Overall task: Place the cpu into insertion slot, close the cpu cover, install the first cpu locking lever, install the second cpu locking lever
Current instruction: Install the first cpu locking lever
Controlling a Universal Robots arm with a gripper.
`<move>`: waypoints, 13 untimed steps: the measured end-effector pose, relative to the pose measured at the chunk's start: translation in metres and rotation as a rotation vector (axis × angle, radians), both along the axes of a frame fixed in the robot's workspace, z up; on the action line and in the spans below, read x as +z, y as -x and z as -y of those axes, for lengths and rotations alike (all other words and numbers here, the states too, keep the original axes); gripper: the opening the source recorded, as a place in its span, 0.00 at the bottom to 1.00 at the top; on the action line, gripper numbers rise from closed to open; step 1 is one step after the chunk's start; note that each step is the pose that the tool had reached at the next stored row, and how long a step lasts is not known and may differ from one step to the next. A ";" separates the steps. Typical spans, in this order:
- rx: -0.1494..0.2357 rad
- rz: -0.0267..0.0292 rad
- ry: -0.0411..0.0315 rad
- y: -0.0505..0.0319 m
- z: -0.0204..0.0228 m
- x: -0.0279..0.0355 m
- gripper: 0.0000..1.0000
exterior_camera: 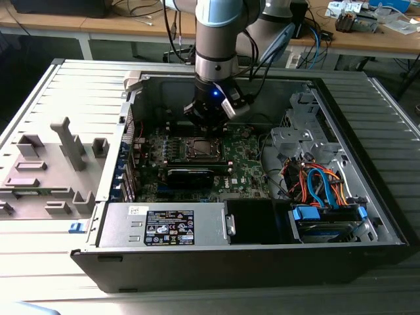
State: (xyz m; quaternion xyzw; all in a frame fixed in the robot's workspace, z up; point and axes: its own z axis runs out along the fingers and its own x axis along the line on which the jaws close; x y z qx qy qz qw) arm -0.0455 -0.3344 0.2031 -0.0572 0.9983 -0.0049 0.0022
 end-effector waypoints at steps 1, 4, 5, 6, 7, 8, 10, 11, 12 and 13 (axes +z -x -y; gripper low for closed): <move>0.000 0.0000 0.0001 -0.0005 0.0000 0.0000 0.11; 0.001 0.0000 0.0005 -0.0006 -0.0024 0.0001 0.11; 0.001 0.0001 -0.0001 -0.0006 -0.0036 0.0001 0.11; 0.001 0.0002 -0.0006 -0.0006 -0.0042 0.0003 0.11; 0.001 0.0002 -0.0009 -0.0006 -0.0042 0.0014 0.11; 0.001 0.0001 -0.0006 -0.0007 -0.0042 0.0032 0.11; 0.001 0.0001 -0.0005 -0.0006 -0.0041 0.0086 0.11; 0.001 0.0000 -0.0006 -0.0006 -0.0041 0.0106 0.11; 0.001 -0.0001 -0.0006 -0.0005 -0.0041 0.0126 0.11; 0.001 -0.0001 -0.0005 -0.0005 -0.0040 0.0140 0.11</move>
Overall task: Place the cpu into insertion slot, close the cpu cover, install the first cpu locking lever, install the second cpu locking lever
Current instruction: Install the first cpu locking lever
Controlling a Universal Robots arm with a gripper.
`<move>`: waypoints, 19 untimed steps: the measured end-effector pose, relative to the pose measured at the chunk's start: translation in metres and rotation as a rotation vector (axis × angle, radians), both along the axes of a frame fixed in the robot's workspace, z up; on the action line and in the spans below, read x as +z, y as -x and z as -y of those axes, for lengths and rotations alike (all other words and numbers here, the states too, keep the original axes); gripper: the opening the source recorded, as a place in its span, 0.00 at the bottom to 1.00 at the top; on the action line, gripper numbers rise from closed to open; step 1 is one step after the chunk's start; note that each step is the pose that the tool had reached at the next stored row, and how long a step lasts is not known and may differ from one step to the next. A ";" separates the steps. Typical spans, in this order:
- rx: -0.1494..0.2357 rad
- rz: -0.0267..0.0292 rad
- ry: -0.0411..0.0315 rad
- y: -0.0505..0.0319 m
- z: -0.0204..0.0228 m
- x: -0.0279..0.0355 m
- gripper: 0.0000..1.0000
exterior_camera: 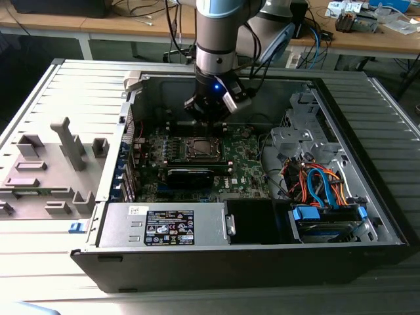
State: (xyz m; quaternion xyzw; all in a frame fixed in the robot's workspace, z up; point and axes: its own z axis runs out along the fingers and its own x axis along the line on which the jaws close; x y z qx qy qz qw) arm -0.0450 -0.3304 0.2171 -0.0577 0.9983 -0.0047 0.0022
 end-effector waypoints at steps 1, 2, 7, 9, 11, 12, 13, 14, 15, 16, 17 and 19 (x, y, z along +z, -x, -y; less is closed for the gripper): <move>0.000 0.0002 -0.0002 -0.0001 0.0005 0.0007 0.11; 0.000 0.0002 -0.0004 -0.0001 0.0017 0.0007 0.11; 0.000 0.0000 -0.0001 0.0000 0.0156 0.0008 0.11; -0.001 0.0001 -0.0001 -0.0001 0.0221 0.0007 0.11; -0.001 0.0000 -0.0001 0.0000 0.0264 0.0007 0.11; -0.002 0.0000 -0.0001 0.0000 0.0282 0.0007 0.11; -0.002 0.0000 0.0000 0.0000 0.0296 0.0007 0.11; -0.002 0.0000 -0.0001 0.0000 0.0307 0.0007 0.11; -0.002 0.0001 -0.0001 0.0000 0.0319 0.0006 0.11; -0.002 0.0001 -0.0002 0.0000 0.0330 0.0006 0.11; -0.002 0.0000 -0.0001 0.0000 0.0339 0.0007 0.11; -0.001 0.0000 0.0000 0.0000 0.0355 0.0009 0.11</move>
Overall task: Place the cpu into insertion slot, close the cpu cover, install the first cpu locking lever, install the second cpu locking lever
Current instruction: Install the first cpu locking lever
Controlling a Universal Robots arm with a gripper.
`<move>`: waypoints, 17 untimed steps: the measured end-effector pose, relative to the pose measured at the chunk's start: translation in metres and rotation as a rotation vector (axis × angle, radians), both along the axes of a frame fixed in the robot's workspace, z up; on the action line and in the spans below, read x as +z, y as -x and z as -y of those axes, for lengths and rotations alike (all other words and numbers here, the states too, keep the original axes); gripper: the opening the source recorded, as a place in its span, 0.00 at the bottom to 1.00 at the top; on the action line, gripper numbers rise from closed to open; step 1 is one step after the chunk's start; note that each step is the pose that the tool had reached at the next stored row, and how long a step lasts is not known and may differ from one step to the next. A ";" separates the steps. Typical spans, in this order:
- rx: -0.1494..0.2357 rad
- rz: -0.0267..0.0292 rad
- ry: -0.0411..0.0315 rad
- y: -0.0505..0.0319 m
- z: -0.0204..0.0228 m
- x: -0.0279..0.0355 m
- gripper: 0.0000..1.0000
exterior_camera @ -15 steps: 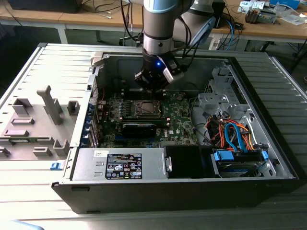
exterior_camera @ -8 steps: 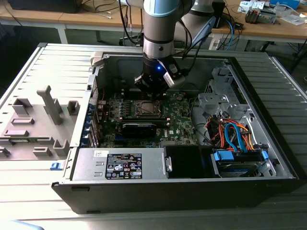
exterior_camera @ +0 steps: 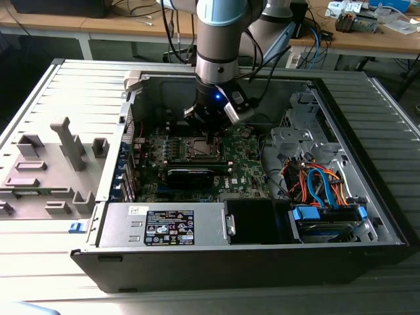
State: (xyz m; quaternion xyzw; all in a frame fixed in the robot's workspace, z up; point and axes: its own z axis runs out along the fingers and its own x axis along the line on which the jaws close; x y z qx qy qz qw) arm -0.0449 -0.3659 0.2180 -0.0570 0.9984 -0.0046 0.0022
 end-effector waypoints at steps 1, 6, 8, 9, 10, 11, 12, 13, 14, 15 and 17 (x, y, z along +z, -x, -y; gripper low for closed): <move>0.000 0.0000 0.0001 0.0000 0.0006 0.0005 0.11; 0.000 0.0001 0.0000 0.0000 0.0012 0.0072 0.11; 0.000 0.0001 0.0000 0.0000 0.0012 0.0096 0.11; 0.000 0.0001 -0.0001 0.0000 0.0012 0.0107 0.11; 0.000 0.0000 -0.0001 0.0000 0.0012 0.0129 0.11; 0.000 0.0001 0.0000 0.0000 0.0012 0.0141 0.11; 0.000 0.0001 -0.0001 -0.0001 0.0012 0.0154 0.11; 0.000 0.0000 0.0000 -0.0001 0.0012 0.0176 0.11; 0.000 0.0000 0.0000 -0.0001 0.0012 0.0193 0.11; 0.000 0.0000 0.0000 -0.0001 0.0013 0.0201 0.11; 0.000 0.0000 0.0000 -0.0001 0.0012 0.0225 0.11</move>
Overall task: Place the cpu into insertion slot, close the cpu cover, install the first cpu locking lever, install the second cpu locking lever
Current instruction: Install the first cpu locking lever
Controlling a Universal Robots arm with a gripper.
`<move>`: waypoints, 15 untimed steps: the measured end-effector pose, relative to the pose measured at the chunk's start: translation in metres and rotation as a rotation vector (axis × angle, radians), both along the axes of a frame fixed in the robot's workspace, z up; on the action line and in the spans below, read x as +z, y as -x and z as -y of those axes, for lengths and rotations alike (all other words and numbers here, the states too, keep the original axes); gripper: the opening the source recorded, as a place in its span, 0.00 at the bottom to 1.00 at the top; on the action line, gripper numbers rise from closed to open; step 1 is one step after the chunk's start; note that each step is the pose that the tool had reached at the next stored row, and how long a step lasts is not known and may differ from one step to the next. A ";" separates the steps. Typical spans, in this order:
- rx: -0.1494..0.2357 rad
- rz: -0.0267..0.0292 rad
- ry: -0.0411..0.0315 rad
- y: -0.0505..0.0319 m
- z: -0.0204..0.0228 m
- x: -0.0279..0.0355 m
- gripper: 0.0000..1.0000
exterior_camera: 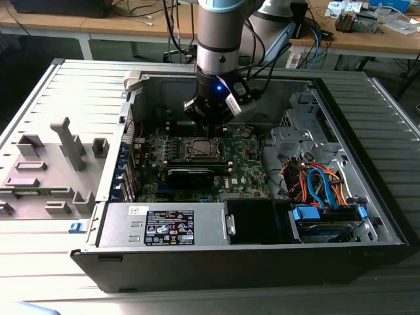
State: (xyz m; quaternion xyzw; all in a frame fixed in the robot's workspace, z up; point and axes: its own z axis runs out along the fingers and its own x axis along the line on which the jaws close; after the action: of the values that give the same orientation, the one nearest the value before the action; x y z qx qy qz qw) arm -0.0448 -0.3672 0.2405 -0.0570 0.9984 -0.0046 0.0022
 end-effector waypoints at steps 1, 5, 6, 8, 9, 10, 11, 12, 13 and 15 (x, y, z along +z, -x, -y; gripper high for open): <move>0.000 0.0000 0.0000 0.0000 0.0000 0.0011 0.11; 0.000 0.0000 -0.0001 0.0000 0.0000 0.0061 0.11; 0.000 -0.0001 0.0000 -0.0001 0.0000 0.0073 0.11; 0.000 -0.0002 0.0000 -0.0001 0.0000 0.0094 0.11; 0.000 -0.0002 0.0000 -0.0001 0.0000 0.0105 0.11; 0.000 -0.0001 -0.0001 -0.0001 0.0000 0.0115 0.11; 0.000 -0.0002 0.0000 -0.0001 0.0000 0.0126 0.11; 0.000 -0.0002 0.0000 -0.0001 0.0000 0.0134 0.11; 0.000 -0.0001 0.0000 -0.0001 0.0000 0.0140 0.11; 0.000 -0.0001 -0.0002 -0.0001 0.0000 0.0142 0.11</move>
State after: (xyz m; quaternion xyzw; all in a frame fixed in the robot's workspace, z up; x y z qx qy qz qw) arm -0.0447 -0.3672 0.2547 -0.0570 0.9984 -0.0045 0.0022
